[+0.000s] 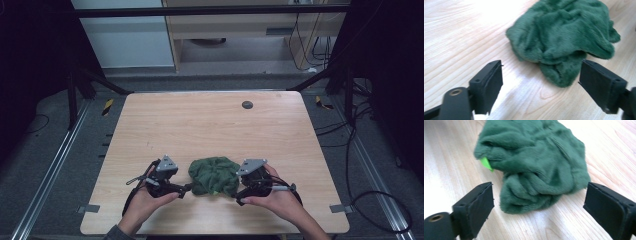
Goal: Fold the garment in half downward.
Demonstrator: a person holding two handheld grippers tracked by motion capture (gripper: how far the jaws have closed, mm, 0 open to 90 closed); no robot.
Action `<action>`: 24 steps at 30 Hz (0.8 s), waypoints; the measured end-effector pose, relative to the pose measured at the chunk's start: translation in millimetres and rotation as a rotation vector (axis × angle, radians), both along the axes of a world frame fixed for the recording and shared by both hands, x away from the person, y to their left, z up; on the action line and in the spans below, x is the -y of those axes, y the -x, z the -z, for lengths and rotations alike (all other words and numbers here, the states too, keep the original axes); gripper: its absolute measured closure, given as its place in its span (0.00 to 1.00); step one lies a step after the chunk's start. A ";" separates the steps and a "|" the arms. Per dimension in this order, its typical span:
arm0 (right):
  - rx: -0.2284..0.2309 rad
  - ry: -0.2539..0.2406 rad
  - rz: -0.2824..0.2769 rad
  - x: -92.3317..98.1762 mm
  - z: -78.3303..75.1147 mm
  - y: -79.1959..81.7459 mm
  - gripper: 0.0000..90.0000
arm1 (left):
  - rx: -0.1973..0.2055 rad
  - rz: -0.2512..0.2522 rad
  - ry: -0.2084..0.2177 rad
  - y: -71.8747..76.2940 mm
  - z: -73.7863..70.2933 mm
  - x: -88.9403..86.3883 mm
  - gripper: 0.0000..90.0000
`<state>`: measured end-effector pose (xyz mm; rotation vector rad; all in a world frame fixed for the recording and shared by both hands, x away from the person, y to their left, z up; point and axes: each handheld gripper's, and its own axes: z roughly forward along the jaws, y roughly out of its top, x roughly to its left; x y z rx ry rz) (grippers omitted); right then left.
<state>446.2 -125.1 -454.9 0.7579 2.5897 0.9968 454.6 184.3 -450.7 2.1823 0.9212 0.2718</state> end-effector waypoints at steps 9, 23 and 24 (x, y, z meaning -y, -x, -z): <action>-0.016 -0.021 0.027 7.0 -8.0 -14.0 0.07 | -0.007 -0.062 0.026 -19.5 -6.8 -11.3 0.13; -0.021 0.029 0.044 -1.1 -12.1 -35.7 0.08 | -0.037 -0.128 -0.010 -35.3 1.9 -31.1 0.10; -0.016 0.032 0.044 0.0 -12.4 -36.1 0.08 | -0.035 -0.129 -0.022 -35.7 2.7 -33.6 0.10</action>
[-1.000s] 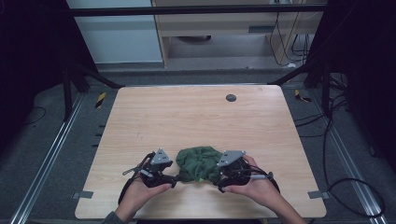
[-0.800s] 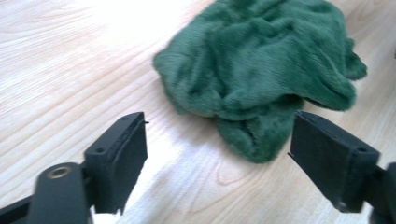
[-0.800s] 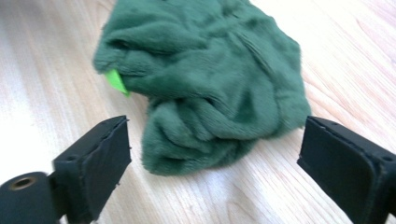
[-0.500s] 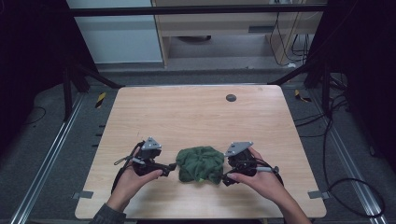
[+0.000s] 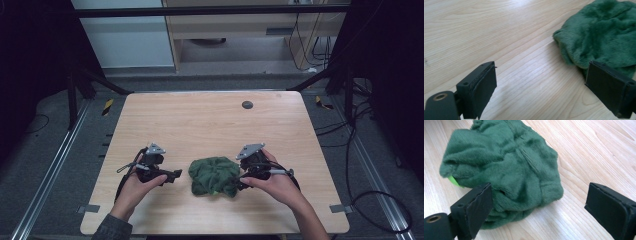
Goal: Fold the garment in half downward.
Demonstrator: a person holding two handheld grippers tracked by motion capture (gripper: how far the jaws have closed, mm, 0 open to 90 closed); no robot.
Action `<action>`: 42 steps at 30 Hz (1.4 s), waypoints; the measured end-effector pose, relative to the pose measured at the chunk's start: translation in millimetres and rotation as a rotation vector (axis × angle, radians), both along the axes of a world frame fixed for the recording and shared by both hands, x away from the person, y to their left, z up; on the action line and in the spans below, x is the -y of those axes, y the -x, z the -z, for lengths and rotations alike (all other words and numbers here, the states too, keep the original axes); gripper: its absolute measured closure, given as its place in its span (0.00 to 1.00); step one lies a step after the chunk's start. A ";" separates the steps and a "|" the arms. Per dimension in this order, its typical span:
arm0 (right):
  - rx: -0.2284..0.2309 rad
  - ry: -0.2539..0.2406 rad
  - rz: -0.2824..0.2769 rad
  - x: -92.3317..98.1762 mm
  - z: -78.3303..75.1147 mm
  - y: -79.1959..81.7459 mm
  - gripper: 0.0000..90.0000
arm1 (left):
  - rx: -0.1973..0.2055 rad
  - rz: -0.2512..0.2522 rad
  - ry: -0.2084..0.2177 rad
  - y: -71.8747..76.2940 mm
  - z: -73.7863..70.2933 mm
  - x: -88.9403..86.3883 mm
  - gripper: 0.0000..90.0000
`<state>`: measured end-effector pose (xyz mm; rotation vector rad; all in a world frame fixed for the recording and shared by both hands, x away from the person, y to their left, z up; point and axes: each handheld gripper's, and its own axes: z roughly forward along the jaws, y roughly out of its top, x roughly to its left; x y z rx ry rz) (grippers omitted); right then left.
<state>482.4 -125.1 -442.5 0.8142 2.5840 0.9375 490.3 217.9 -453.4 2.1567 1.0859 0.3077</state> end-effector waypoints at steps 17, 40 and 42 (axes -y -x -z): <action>0.050 -0.057 0.214 54.3 -8.5 -17.8 0.08 | -0.005 -0.153 -0.018 -9.7 9.6 -59.0 0.09; -0.045 -0.028 0.361 95.0 22.9 -33.3 0.08 | -0.003 -0.183 -0.068 -14.9 30.2 -91.1 0.07; -0.059 -0.027 0.370 98.7 25.4 -34.1 0.08 | -0.001 -0.187 -0.075 -15.3 31.1 -92.8 0.07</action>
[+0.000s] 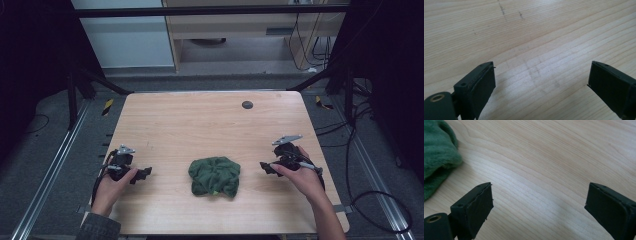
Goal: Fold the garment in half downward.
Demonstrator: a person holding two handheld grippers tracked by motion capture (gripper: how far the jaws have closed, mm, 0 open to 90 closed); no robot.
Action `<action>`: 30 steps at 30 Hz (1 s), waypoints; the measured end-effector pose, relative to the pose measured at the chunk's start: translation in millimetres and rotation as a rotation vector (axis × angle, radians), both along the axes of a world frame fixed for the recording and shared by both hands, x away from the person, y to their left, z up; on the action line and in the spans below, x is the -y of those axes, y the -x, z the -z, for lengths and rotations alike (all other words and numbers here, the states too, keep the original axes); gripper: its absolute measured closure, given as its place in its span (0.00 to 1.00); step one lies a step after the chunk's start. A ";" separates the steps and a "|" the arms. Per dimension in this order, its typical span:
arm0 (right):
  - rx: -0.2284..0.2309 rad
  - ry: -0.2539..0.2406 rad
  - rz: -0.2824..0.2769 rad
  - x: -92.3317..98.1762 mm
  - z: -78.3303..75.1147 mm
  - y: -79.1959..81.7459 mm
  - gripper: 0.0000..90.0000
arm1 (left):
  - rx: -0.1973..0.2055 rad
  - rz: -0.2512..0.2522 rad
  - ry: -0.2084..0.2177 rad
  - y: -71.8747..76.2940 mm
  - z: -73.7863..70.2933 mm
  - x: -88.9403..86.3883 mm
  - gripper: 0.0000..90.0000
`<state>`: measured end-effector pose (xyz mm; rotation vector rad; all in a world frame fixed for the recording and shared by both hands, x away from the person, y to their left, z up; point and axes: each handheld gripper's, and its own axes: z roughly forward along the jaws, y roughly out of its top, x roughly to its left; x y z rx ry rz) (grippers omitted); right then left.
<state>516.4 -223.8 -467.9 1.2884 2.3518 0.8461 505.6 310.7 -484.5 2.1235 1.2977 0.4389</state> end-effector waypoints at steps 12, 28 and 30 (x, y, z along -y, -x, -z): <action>-0.010 -0.004 0.122 22.5 18.9 -9.1 0.08 | 0.015 -0.021 -0.005 -4.3 10.0 -6.3 0.06; 0.056 -0.026 0.180 19.6 39.2 -14.6 0.02 | 0.103 -0.016 -0.003 -8.6 23.4 -4.6 0.00; 0.076 -0.040 0.184 19.5 42.1 -14.4 0.00 | 0.101 -0.019 -0.002 -9.1 23.5 -4.1 0.00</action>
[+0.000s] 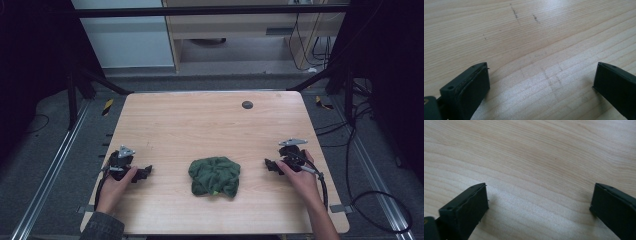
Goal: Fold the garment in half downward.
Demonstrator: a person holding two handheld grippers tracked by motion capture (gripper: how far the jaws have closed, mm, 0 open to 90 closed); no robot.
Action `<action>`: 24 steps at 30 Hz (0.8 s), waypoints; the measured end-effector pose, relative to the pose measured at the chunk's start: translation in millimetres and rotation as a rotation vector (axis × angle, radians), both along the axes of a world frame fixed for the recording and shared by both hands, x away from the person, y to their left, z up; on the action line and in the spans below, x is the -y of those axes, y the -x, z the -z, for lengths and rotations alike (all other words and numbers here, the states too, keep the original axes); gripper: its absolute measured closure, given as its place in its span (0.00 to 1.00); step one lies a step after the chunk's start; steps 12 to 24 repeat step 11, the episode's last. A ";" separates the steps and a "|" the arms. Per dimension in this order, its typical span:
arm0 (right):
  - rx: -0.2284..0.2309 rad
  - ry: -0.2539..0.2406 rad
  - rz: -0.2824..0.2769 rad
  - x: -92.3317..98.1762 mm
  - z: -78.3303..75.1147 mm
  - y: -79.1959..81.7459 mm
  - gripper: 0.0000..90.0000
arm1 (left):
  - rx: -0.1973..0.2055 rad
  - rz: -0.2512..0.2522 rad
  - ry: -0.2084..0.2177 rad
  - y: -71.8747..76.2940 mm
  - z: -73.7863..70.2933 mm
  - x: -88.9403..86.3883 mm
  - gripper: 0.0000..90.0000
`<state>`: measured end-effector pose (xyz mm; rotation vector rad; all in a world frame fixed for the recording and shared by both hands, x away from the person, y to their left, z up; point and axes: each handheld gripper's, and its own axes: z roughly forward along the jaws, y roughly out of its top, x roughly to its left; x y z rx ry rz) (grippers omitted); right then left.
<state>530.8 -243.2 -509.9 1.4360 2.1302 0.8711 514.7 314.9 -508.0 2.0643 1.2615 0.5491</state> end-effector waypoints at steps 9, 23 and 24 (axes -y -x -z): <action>0.028 -0.013 0.050 -7.9 2.2 -2.6 0.00 | -0.001 -0.021 -0.004 -1.8 -0.2 2.3 0.00; 0.028 -0.010 0.059 -9.4 2.1 -3.6 0.00 | -0.002 -0.030 -0.002 -1.9 -0.2 3.0 0.00; 0.028 -0.010 0.059 -9.4 2.1 -3.6 0.00 | -0.002 -0.030 -0.002 -1.9 -0.2 3.0 0.00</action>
